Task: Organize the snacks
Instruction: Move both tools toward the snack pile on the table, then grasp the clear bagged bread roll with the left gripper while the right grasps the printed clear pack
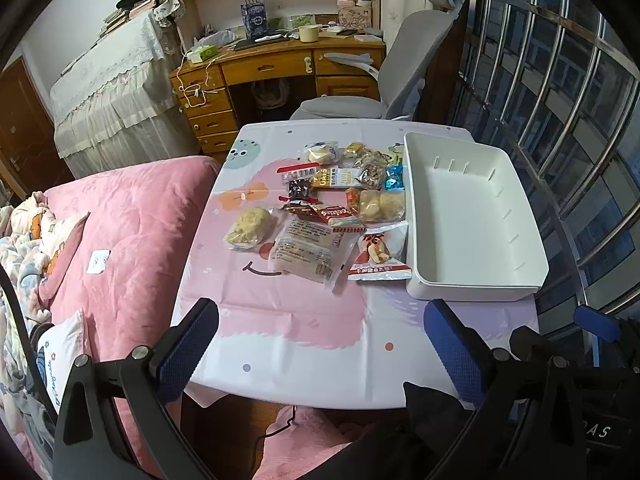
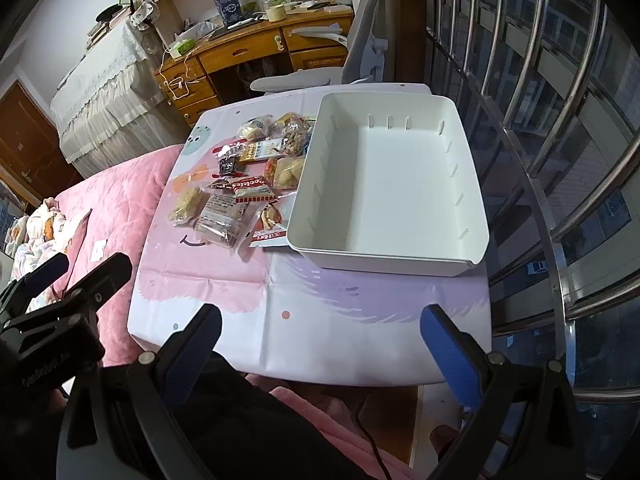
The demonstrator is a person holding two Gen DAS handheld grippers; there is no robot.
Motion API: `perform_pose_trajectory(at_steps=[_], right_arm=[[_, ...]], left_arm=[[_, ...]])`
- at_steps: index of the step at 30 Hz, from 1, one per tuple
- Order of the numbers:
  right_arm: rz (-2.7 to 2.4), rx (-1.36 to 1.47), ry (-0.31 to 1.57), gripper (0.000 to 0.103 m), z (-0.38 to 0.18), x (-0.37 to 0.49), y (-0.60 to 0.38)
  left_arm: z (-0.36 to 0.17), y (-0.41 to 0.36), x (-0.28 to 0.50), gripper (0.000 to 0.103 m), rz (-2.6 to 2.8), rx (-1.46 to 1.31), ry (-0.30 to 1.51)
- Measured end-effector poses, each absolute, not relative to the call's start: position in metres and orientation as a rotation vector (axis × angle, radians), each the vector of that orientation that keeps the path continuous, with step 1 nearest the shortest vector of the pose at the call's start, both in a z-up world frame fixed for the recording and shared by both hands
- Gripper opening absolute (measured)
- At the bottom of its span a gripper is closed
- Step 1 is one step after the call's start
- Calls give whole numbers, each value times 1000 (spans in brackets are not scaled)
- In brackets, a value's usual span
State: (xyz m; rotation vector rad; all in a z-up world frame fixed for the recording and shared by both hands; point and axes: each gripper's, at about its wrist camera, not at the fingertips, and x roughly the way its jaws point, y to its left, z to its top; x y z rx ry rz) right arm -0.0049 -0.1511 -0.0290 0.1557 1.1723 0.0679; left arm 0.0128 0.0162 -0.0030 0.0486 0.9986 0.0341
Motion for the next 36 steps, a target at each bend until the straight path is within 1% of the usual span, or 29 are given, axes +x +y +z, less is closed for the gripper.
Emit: perform_pose_trajectory(at_steps=[14,23,30,36], right_arm=[[-1,190,1232,100,-37,15,-121],[-59,248,1266,96,-45,39,-73],[-167,290,1223,94,-47,53,-34],[-203,282,1124,93,-45,53,-2]], left_arm=[[-10,63,42,102,-2,59,1027],[-17,128,84,102,-43,68,1073],[-32,177,118,102,-127,67,1132],[-54,204,144,102,-203,61,1172]])
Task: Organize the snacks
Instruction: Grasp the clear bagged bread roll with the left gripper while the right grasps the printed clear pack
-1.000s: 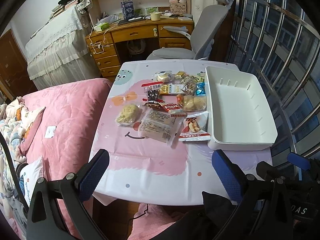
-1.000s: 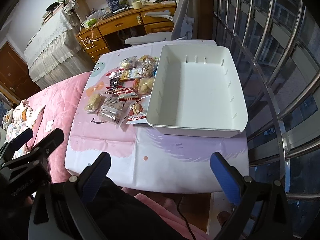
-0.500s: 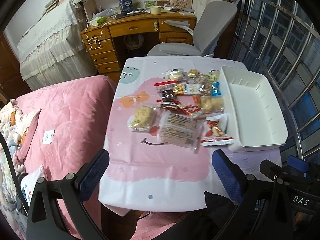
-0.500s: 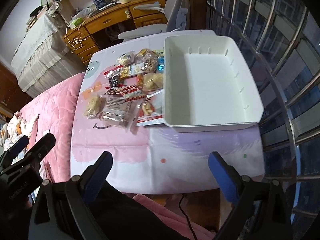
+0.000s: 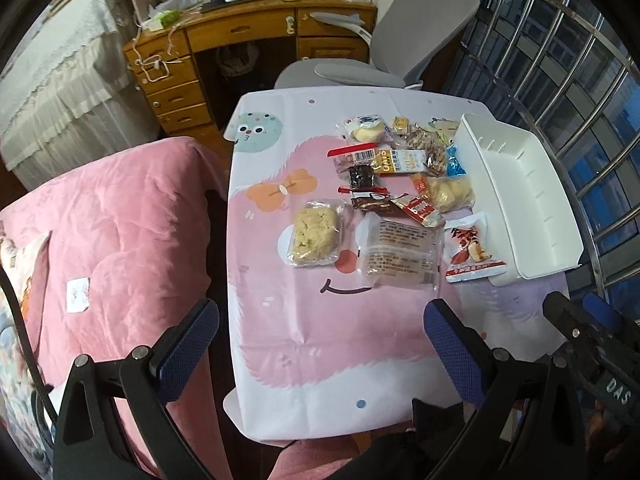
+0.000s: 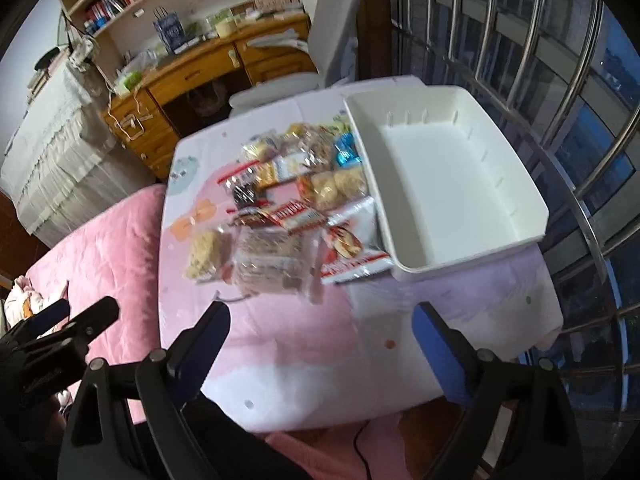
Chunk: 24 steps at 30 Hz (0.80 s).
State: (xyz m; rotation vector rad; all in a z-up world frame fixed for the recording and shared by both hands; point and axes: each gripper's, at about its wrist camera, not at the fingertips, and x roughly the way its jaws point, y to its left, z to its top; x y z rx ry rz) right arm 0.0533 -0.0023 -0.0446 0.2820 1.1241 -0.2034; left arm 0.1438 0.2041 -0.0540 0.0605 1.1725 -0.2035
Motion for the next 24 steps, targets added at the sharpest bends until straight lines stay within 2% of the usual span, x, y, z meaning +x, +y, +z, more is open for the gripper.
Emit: perform_pose_trajectory(at_steps=[7,14,24], right_arm=[[-160,129,1022,93,-42,63,37],[-53,6,1036,93,-58,82,64],[160,-213,1108,93,-109,126,91]], left_arm=[[-75,216,181,102,-279,35,1203],[-103,218,211,102,-290,54,1261],[-156,209,254,102,-249,64,1405]])
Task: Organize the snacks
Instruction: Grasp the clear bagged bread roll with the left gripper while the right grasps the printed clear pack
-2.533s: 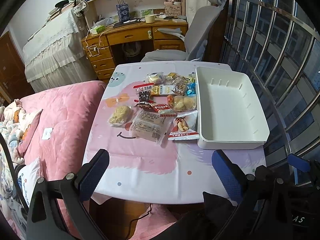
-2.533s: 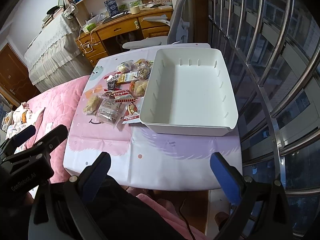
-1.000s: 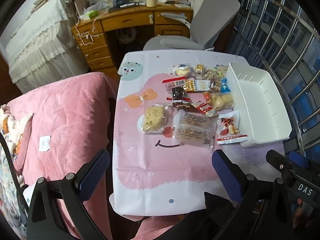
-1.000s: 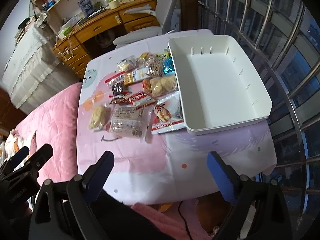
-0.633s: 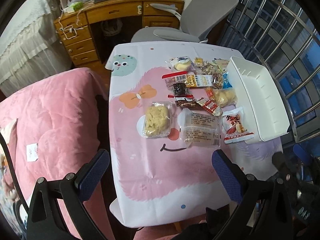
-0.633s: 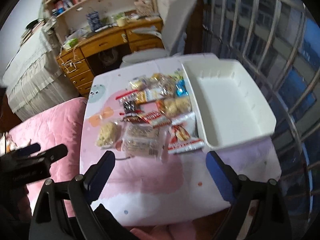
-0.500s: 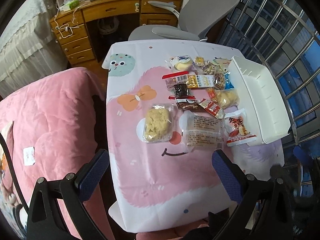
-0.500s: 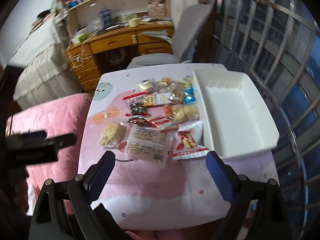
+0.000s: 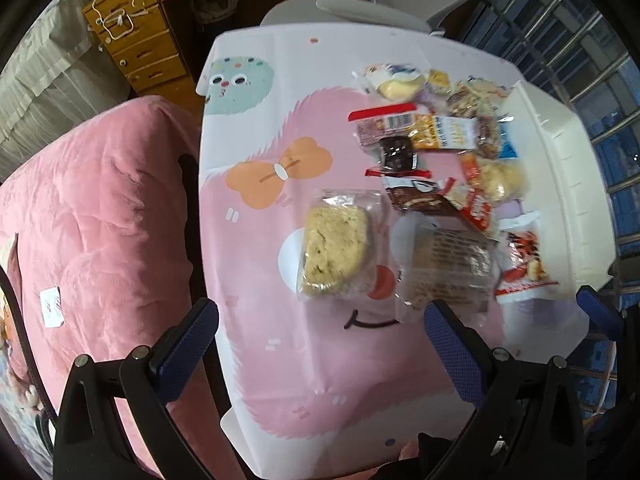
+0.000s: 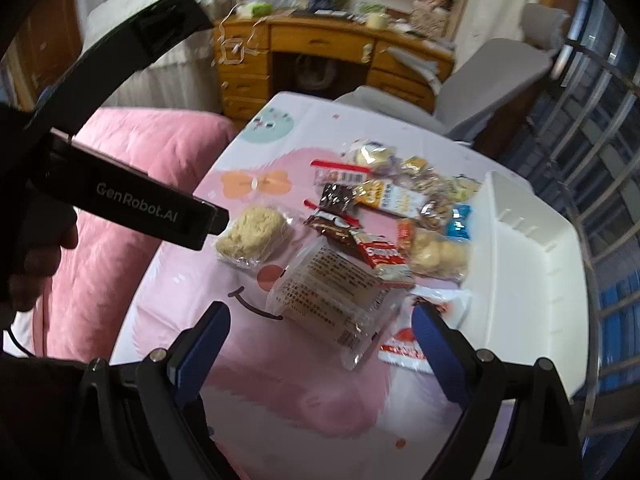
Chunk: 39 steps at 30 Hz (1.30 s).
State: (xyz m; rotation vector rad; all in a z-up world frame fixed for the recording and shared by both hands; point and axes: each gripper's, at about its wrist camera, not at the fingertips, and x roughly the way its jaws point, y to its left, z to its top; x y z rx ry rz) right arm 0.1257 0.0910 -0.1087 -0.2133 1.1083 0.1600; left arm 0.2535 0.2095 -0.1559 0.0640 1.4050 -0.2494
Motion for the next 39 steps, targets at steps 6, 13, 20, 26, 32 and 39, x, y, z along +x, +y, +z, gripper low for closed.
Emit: perform_pose_trajectory(at_steps=[6,13,20,26,32,39], right_arm=[[265,-289,1205,93,-155,151,94],[363,-342,1299,93,-201,172,96],[436,-371,1315,93,-222,188,97],[514,-358,1332,94,-235,198,101],[523,-346,1363,95,-239,202,102],[496,-328,1465,99,-251,211,98]], left_arm=[[-198,196,281,102,-210,85,1492],[-236,179,308,97,-183,120,1572],[-262,171,323,85,-169,109,1649],[-280,167,327,69,-170,96,1694],[-289,171,328,59,-158,105,1695],[-282,171,323,53,-142,90,1672]])
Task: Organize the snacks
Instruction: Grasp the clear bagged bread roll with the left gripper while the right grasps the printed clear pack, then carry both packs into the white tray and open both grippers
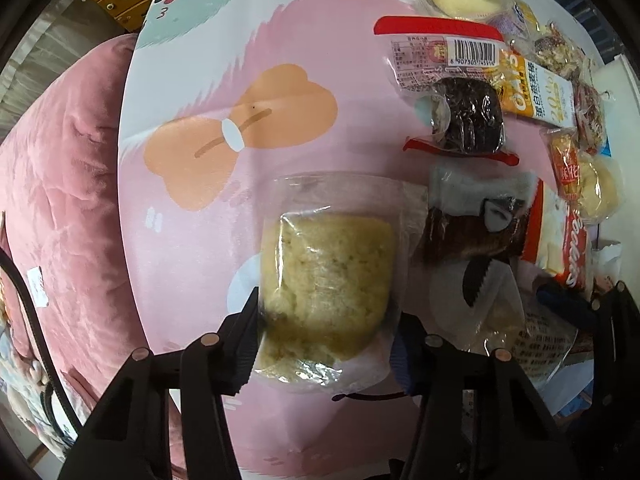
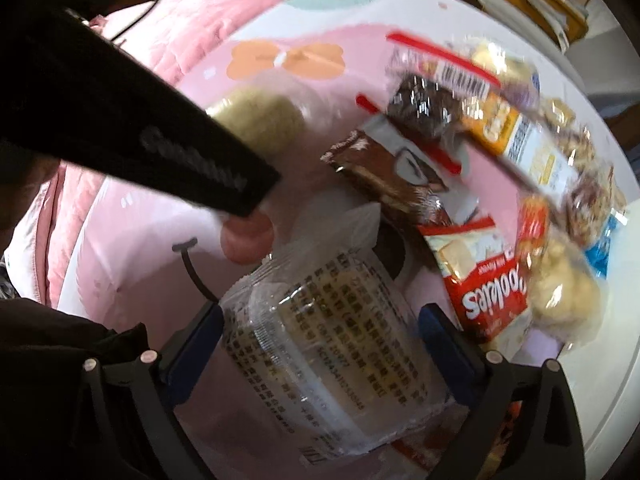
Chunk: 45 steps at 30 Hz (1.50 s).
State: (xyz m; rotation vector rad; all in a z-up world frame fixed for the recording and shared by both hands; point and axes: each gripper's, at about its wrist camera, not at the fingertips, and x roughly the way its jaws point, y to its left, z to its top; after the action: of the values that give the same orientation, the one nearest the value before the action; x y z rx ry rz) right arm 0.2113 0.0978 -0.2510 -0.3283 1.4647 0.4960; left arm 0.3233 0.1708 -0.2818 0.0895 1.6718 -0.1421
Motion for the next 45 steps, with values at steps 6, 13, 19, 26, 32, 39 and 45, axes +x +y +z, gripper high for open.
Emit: perform_pose_trajectory(at_steps=[6,13,19,26,32,39,45], right_arm=[[413,-298,1572,99,-261,217,98],[316,-225,1643,83,-267,222,93],[267,-171,1657,74,-258,224,92],[223,42,1714,74,-249,218,94],[202,171,1677,74,-223,203,93],[104,277,1603,74,-188,167,57],[-22,430,1573,74,-169,136,6]], left_arm=[[-273,187,317,52,-117,41,1671],[-239,205,303,52,-119,29,1603],[-203,216,281,52,-124,28,1541],[-159,226,246,52,-136,4,1455],[-122,225,221,52,-183,-5,1346],[-98,210,187,52,-307,-17,1243],[-89,187,166,52,-404,3,1209]])
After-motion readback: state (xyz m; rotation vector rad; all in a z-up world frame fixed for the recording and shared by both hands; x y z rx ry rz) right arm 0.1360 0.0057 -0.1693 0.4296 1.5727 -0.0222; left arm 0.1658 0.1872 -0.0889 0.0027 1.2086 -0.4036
